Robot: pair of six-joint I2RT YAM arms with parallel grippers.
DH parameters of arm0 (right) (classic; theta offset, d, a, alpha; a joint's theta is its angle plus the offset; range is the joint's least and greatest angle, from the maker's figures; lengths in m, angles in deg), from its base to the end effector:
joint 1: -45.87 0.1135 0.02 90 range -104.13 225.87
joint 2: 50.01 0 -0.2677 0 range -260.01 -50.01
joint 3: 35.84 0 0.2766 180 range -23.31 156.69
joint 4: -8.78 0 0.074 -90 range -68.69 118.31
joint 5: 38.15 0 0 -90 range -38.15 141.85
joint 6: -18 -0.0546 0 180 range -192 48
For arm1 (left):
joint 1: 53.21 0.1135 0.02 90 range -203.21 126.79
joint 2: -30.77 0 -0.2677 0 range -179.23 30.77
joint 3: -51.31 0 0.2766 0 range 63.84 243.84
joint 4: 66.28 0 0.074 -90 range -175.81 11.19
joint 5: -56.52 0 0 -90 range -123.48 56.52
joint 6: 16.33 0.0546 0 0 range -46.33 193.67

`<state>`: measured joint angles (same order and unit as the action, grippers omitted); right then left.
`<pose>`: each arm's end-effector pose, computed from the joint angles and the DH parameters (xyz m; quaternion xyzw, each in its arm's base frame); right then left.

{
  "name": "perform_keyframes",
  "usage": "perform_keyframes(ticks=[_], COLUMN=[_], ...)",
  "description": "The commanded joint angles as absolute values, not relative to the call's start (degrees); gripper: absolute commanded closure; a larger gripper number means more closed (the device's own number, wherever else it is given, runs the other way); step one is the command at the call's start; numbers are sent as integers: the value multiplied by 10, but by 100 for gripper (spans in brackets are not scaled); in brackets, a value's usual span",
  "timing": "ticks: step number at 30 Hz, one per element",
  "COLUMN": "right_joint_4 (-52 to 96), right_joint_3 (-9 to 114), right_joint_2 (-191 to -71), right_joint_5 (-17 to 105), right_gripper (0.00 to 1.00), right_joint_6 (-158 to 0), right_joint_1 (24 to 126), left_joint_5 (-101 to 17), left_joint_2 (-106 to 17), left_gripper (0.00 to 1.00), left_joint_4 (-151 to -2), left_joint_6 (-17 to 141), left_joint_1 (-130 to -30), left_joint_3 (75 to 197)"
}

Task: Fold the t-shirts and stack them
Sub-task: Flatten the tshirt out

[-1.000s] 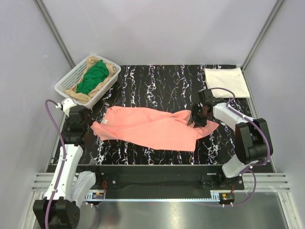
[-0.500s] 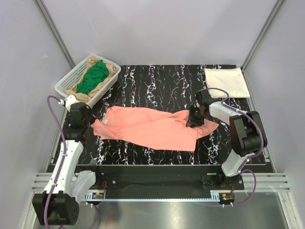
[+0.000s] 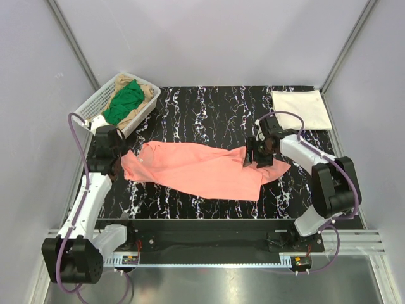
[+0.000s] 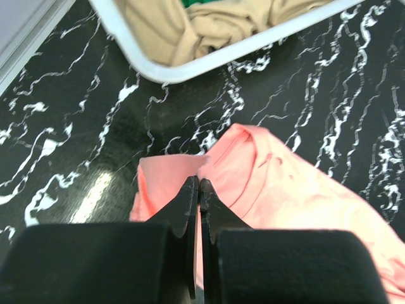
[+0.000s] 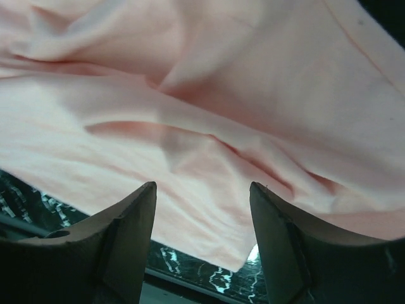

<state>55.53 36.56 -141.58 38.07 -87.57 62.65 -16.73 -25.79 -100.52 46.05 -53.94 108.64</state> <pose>0.3222 0.1107 0.1743 -0.0353 0.9706 0.1704 0.1662 0.2546 0.0125 0.2710 -0.2697 0.8315 0.0097 0.4857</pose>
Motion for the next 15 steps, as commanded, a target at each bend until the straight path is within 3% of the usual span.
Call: perform_keyframes(ticks=[1,6,11,12,15], right_joint_4=[594,606,611,616,667], right_joint_3=[385,412,423,426,450], right_joint_2=[-1446,-1497,-1488,-1476,-1413], right_joint_5=[453,386,426,475,574], right_gripper=[33,47,86,100,100], right_joint_6=[-856,-824,-830,-851,-885], right_joint_1=[627,627,627,627,639], left_joint_5=[-184,-180,-172,-167,-136], left_joint_2=[-261,-242,-223,-220,-208], left_gripper=[100,100,100,100,100], left_joint_4=[-964,-965,-968,-976,-1016], left_joint_6=[459,458,459,461,467], left_joint_1=[-543,-543,-543,-543,-551], left_joint_3=[1131,1130,1114,1112,1129])
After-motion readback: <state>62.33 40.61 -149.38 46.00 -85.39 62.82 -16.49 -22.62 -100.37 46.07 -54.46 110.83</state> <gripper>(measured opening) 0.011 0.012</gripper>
